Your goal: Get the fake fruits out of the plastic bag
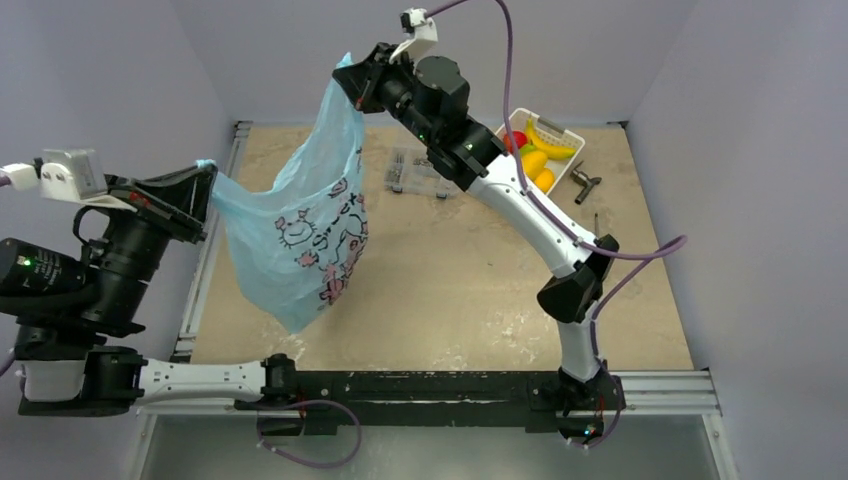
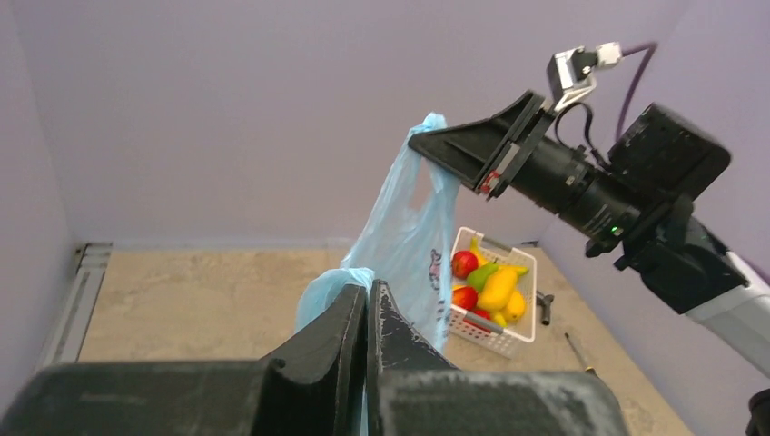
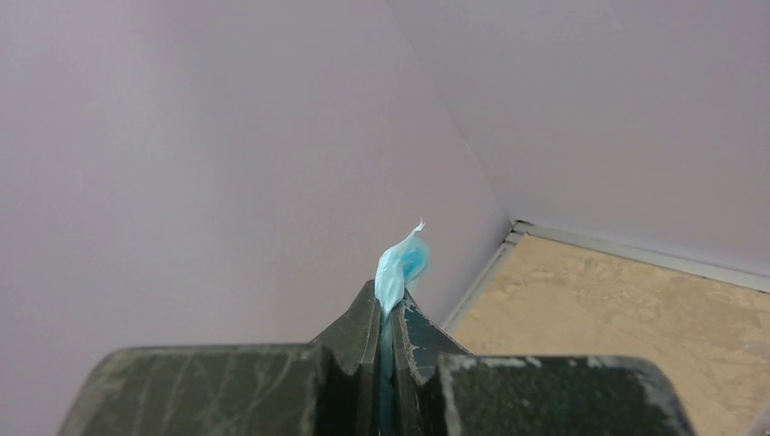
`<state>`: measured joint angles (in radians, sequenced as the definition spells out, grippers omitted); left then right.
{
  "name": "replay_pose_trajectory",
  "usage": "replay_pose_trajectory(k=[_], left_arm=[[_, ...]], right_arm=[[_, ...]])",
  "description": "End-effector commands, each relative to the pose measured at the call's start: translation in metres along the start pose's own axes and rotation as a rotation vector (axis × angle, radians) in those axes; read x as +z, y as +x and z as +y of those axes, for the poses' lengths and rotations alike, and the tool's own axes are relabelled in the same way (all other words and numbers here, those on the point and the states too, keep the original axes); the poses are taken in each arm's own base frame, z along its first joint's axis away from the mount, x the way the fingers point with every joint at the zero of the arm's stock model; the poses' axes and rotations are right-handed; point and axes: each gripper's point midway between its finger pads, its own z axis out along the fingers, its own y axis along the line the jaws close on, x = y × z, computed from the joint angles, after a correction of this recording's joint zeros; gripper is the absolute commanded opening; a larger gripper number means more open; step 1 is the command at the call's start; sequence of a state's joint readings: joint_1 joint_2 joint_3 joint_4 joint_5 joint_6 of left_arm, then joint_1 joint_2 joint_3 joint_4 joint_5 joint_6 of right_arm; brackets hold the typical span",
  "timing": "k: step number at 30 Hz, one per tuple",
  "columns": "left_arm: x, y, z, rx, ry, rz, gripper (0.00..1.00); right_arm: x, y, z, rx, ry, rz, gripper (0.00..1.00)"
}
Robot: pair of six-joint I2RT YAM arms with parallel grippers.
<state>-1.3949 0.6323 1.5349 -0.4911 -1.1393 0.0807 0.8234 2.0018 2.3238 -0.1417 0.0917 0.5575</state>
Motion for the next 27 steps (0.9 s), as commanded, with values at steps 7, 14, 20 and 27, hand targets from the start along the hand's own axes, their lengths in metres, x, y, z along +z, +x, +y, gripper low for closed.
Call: replay_pose_trajectory(k=[7, 14, 20, 27], left_arm=[[-0.011, 0.163, -0.107, 0.091, 0.323, 0.371, 0.0], [-0.074, 0.278, -0.204, -0.27, 0.657, 0.752, 0.0], [-0.089, 0.28, -0.202, -0.366, 0.673, 0.803, 0.0], [-0.076, 0.274, -0.217, -0.369, 0.648, 0.793, 0.0]], right_arm=[[-0.081, 0.018, -0.065, -0.079, 0.103, -0.012, 0.0], [-0.167, 0.11, -0.177, -0.202, 0.33, 0.279, 0.13], [-0.227, 0.126, -0.221, -0.312, 0.595, 0.488, 0.54], [-0.278, 0.099, -0.198, -0.217, 0.721, 0.515, 0.98]])
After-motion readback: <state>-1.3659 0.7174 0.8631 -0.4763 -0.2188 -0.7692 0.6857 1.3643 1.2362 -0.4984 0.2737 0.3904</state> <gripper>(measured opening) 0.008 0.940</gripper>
